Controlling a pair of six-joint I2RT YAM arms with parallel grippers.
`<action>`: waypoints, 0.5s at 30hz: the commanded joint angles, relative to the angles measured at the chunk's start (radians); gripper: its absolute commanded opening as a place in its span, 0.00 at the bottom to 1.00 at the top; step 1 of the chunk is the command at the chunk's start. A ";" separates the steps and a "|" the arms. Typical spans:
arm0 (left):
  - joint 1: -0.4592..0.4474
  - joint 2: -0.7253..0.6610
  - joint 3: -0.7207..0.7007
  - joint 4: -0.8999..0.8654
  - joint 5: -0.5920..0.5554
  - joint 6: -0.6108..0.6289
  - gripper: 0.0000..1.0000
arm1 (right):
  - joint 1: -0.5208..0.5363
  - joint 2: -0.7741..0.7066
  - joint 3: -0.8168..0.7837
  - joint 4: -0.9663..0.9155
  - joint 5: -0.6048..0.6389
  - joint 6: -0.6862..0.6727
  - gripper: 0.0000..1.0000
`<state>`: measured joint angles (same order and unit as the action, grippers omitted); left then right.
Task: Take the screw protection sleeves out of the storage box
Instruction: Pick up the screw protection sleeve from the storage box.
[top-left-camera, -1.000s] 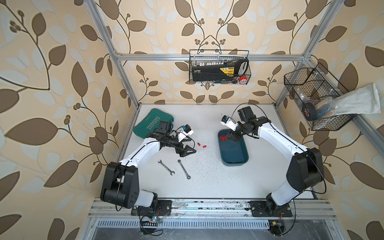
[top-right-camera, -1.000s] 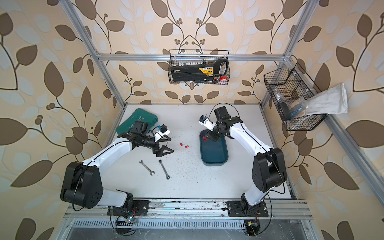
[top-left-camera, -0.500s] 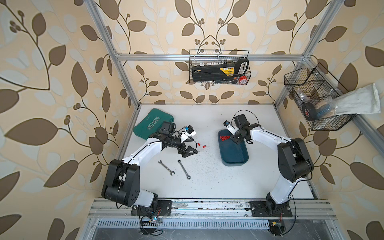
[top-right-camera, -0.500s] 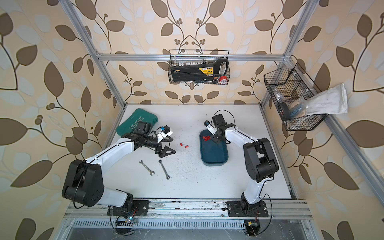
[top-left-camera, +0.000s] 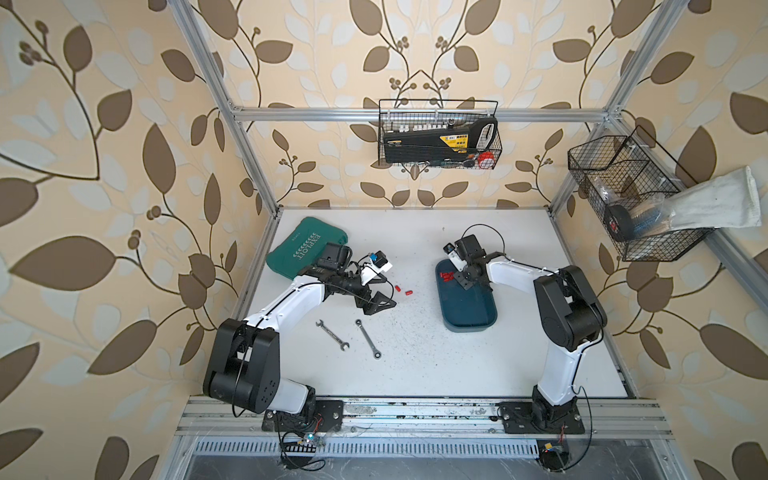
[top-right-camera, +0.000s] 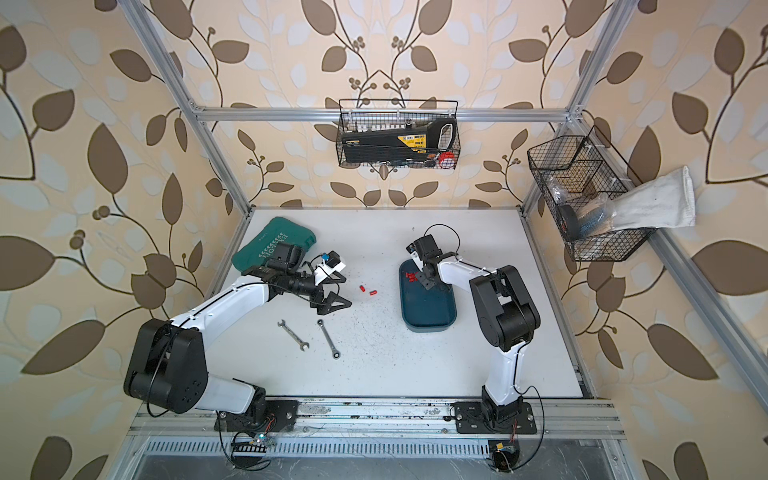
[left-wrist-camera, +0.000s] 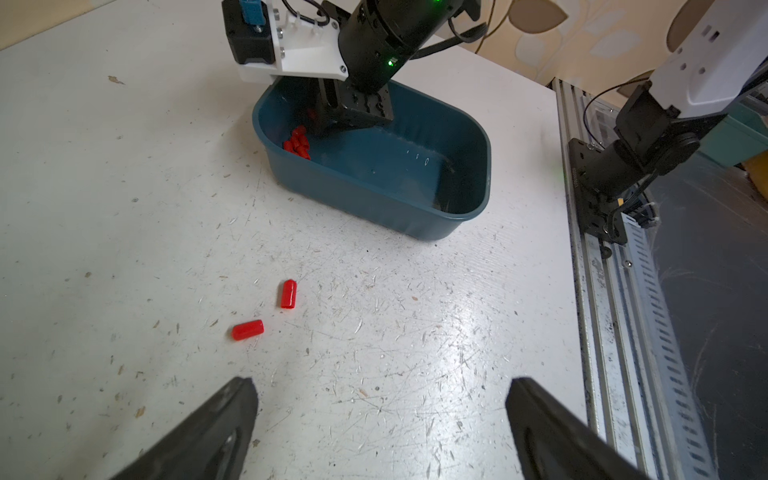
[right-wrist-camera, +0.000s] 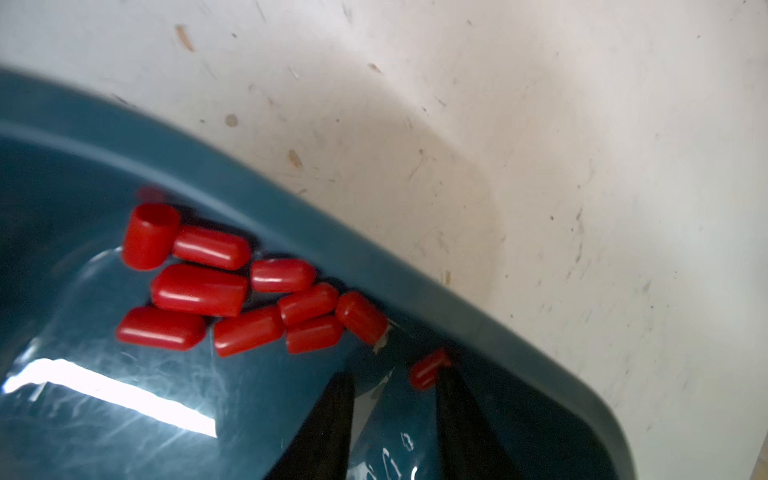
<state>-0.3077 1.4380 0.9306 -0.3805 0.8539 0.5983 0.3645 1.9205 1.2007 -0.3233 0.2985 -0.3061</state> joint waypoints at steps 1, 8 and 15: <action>-0.001 -0.031 -0.003 -0.013 0.005 0.018 0.99 | 0.004 0.017 -0.001 -0.003 0.053 0.047 0.37; -0.001 -0.030 -0.003 -0.020 0.004 0.027 0.99 | 0.002 0.045 0.006 -0.006 0.064 0.063 0.36; -0.001 -0.031 -0.003 -0.025 -0.006 0.035 0.99 | -0.008 0.093 0.042 -0.022 0.041 0.090 0.30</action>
<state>-0.3077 1.4380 0.9302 -0.3946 0.8391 0.6060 0.3637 1.9591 1.2335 -0.3164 0.3481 -0.2398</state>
